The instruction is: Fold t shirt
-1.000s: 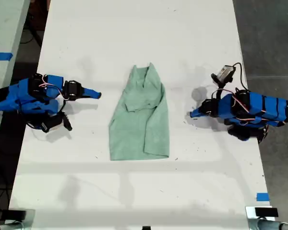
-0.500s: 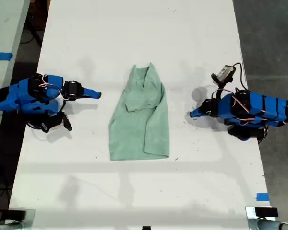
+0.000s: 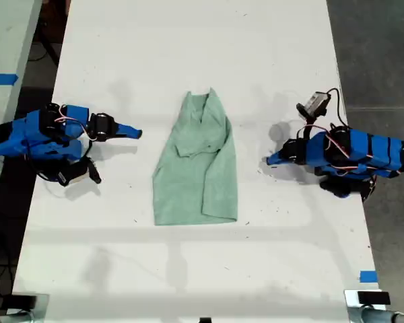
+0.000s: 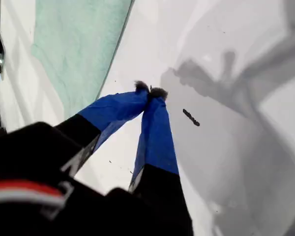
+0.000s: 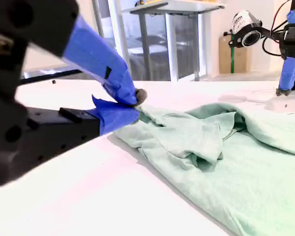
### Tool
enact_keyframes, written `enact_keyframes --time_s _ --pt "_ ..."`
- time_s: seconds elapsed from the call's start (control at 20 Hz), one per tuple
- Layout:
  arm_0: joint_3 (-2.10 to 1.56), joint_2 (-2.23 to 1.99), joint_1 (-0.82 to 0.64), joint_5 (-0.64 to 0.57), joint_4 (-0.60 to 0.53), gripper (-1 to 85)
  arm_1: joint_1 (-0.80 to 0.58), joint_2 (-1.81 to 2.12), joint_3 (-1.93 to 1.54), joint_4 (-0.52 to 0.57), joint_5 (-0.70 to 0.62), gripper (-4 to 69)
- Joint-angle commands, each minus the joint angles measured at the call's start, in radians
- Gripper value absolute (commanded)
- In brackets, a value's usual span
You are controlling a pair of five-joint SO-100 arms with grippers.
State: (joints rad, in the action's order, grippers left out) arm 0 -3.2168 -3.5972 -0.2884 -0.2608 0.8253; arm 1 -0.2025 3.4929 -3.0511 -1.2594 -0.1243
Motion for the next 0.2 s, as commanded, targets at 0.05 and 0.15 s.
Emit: enact_keyframes --time_s 0.05,0.15 --pt "-0.009 -0.006 -0.003 0.014 0.003 -0.1 -0.011 0.017 -0.051 -0.012 0.009 1.5" --pt "-0.009 -0.006 -0.003 0.014 0.003 -0.1 -0.011 0.017 -0.051 -0.012 0.011 1.5"
